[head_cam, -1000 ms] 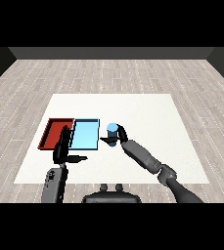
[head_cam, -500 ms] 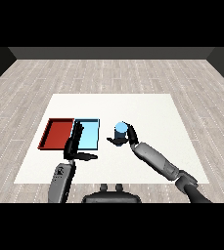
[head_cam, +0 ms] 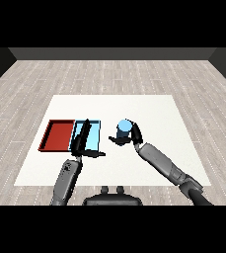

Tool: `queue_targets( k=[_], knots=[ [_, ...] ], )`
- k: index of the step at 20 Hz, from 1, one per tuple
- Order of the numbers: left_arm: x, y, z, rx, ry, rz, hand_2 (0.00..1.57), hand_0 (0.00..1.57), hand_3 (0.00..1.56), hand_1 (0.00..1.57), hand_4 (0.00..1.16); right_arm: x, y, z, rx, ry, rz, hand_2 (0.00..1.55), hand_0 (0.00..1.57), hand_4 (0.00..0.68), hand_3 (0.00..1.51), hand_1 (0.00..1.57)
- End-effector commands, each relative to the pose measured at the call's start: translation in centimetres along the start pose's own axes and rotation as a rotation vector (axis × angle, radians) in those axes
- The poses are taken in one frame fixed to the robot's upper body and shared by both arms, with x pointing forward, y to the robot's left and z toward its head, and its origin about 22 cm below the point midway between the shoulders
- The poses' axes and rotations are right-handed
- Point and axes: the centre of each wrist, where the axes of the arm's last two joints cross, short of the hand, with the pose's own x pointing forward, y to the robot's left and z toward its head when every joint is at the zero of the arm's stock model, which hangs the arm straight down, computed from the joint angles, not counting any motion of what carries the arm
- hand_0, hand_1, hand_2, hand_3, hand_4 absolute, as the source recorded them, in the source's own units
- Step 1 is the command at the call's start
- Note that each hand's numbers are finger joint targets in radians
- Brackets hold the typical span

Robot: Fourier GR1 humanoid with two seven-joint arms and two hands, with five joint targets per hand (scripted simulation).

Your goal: Pick the blue can and put it in the blue box

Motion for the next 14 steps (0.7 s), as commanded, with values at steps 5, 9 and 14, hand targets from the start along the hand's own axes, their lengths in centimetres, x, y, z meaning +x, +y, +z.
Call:
queue_targets(
  k=[5, 9, 14],
  knots=[
    [-2.0, -2.7, -1.4, -0.049, 0.035, 0.027, 0.0, 0.0, 0.0, 0.0, 0.0, 1.9, -0.1, -1.1, 0.02, -0.065, -0.001, 1.46, 1.5, 0.601, 1.39, 1.5],
    [0.0, -5.1, -0.8, -0.052, 0.033, 0.03, 0.0, 0.0, 0.0, 0.0, 0.0, 2.8, 0.1, -0.4, 0.012, -0.084, -0.002, 1.46, 1.5, 0.585, 1.39, 1.5],
    [-1.7, -3.8, -1.4, -0.076, 0.058, 0.049, 0.0, 0.0, 0.0, 0.0, 0.0, 2.4, -1.0, 0.9, 0.003, -0.101, 0.022, 1.44, 1.46, 0.587, 1.38, 1.46]
  ],
)
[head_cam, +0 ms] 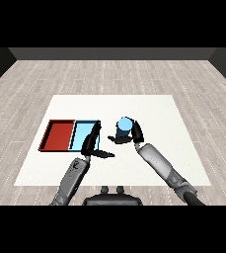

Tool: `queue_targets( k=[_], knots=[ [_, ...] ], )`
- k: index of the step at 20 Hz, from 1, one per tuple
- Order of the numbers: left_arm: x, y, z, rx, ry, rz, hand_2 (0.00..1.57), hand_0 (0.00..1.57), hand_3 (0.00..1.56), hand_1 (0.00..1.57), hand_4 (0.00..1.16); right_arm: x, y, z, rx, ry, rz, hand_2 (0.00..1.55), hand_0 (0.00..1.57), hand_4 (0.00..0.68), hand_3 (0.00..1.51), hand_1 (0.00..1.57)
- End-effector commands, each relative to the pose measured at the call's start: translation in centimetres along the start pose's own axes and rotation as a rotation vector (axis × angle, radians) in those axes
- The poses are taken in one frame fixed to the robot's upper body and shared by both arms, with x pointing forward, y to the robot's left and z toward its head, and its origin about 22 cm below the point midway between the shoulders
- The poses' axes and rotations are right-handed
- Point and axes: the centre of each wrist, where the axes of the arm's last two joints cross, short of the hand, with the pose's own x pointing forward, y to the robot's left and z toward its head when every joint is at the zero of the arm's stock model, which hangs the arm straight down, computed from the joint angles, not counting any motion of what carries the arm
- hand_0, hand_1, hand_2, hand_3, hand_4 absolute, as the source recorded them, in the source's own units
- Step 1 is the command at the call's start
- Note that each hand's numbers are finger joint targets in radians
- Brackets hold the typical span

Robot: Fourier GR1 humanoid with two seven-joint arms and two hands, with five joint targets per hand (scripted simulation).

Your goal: Pick the blue can and put it in the blue box

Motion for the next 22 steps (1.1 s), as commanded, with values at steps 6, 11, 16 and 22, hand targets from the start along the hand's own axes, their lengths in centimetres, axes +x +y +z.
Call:
queue_targets(
  k=[6, 11, 16, 22],
  knots=[
    [-1.4, -2.0, 0.2, -0.021, -0.024, -0.008, 0.0, 0.0, 0.0, 0.0, 0.0, -0.7, 0.9, 1.6, 0.011, -0.017, 0.006, 1.44, 1.45, 0.586, 1.38, 1.45],
    [-1.2, -1.5, -1.2, -0.011, 0.012, -0.004, 0.0, 0.0, 0.0, 0.0, 0.0, 2.6, 1.2, -1.6, 0.034, -0.001, 0.03, 1.45, 1.48, 0.573, 1.38, 1.48],
    [-2.8, -2.0, -2.0, -0.003, 0.053, -0.003, 0.0, 0.0, 0.0, 0.0, 0.0, 2.7, 0.3, 1.2, 0.046, 0.007, 0.013, 1.46, 1.48, 0.593, 1.39, 1.48],
    [-5.6, -0.8, 0.1, -0.01, 0.074, -0.013, 0.0, 0.0, 0.0, 0.0, 0.0, 2.3, 1.1, 1.2, 0.039, -0.01, 0.024, 1.46, 1.49, 0.573, 1.39, 1.49]
  ],
)
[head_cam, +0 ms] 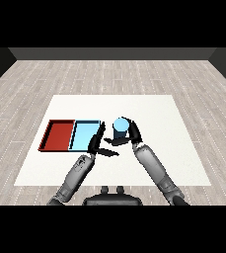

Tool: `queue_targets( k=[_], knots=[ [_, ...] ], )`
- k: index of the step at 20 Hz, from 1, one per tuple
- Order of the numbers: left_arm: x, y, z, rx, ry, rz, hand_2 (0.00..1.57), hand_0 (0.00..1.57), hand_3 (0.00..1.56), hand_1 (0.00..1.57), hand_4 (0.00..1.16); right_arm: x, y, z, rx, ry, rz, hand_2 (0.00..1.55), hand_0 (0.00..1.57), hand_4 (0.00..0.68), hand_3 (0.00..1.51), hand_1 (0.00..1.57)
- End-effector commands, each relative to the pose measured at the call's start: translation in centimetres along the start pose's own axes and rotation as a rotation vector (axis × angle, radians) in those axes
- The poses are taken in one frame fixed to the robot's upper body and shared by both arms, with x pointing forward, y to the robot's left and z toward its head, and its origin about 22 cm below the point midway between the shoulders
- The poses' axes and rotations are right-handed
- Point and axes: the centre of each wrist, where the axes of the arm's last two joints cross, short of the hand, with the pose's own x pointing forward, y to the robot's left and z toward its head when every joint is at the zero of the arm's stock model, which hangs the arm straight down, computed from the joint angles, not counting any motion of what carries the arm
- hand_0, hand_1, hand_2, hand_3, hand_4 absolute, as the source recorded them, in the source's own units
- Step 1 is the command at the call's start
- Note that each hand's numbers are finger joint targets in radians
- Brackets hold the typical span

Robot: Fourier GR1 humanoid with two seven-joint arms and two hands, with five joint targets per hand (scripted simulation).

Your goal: Pick the blue can and put it in the blue box

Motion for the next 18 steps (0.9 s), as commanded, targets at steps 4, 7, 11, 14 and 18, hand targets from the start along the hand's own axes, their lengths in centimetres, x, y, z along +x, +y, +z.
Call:
queue_targets(
  k=[4, 7, 11, 14, 18],
  knots=[
    [2.1, -0.7, -1.3, 0.015, 0.017, 0.001, 0.0, 0.0, 0.0, 0.0, 0.0, -0.1, 1.6, -1.6, 0.031, -0.01, -0.001, 1.45, 1.48, 0.581, 1.38, 1.48],
    [-1.3, 0.6, -1.3, 0.017, 0.037, -0.009, 0.0, 0.0, 0.0, 0.0, 0.0, 0.2, 1.6, -0.1, 0.03, 0.001, -0.011, 1.46, 1.5, 0.57, 1.39, 1.5],
    [-1.9, -1.5, -0.8, 0.005, 0.04, 0.003, 0.0, 0.0, 0.0, 0.0, 0.0, 1.0, 1.9, 1.0, 0.013, -0.004, 0.023, 1.45, 1.49, 0.556, 1.38, 1.49],
    [-1.5, -2.9, -2.0, -0.002, 0.049, -0.015, 0.0, 0.0, 0.0, 0.0, 0.0, 1.3, 1.5, 0.0, 0.064, -0.005, 0.017, 1.46, 1.5, 0.544, 1.38, 1.5],
    [0.7, -0.9, -1.8, -0.039, 0.022, 0.029, 0.0, 0.0, 0.0, 0.0, 0.0, 1.3, 3.6, -0.6, 0.07, -0.005, 0.014, 1.46, 1.49, 0.54, 1.38, 1.49]
  ],
)
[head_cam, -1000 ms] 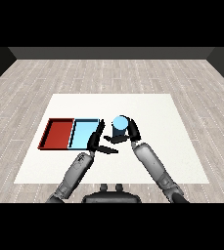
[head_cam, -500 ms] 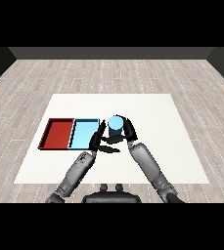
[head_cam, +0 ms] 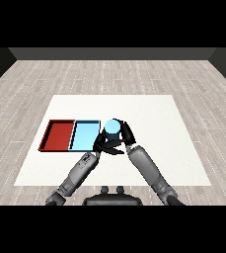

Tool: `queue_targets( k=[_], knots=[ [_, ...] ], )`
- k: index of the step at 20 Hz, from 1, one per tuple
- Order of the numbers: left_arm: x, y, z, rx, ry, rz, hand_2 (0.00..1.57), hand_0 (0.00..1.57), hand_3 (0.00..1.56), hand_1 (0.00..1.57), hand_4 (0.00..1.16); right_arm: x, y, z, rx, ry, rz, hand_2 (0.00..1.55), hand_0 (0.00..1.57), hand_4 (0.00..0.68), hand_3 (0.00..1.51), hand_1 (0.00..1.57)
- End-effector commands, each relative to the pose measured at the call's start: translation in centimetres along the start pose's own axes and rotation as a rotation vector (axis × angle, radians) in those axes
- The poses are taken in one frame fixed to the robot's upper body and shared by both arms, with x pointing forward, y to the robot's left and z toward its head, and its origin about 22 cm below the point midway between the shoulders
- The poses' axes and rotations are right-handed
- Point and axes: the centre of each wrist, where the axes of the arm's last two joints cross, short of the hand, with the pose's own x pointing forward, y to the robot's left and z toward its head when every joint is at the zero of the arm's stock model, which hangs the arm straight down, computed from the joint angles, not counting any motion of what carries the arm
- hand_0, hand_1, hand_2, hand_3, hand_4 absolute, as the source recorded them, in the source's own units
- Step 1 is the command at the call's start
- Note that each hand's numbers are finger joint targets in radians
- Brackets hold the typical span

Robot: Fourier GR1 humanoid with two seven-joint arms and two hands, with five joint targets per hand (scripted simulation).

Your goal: Pick the blue can and put it in the blue box

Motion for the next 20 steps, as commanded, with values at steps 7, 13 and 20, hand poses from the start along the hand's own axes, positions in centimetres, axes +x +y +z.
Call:
queue_targets(
  k=[7, 13, 20],
  knots=[
    [0.0, -0.9, -0.9, -0.022, -0.002, 0.04, 0.0, 0.0, 0.0, 0.0, 0.0, -1.7, 0.6, 1.8, 0.046, -0.027, -0.041, 1.45, 1.47, 0.58, 1.38, 1.47],
    [-0.2, -2.4, -0.8, 0.066, 0.017, 0.091, 1.52, 1.49, 1.45, 1.49, 1.11, 0.6, 1.8, 0.7, 0.022, -0.019, -0.09, 1.47, 1.57, 0.572, 1.38, 1.57],
    [-1.5, -1.0, -0.4, 0.121, -0.06, -0.008, 1.57, 1.57, 1.48, 1.57, 1.15, 0.1, -0.1, 0.0, 0.003, -0.016, -0.079, 1.46, 1.5, 0.563, 1.38, 1.5]
  ],
)
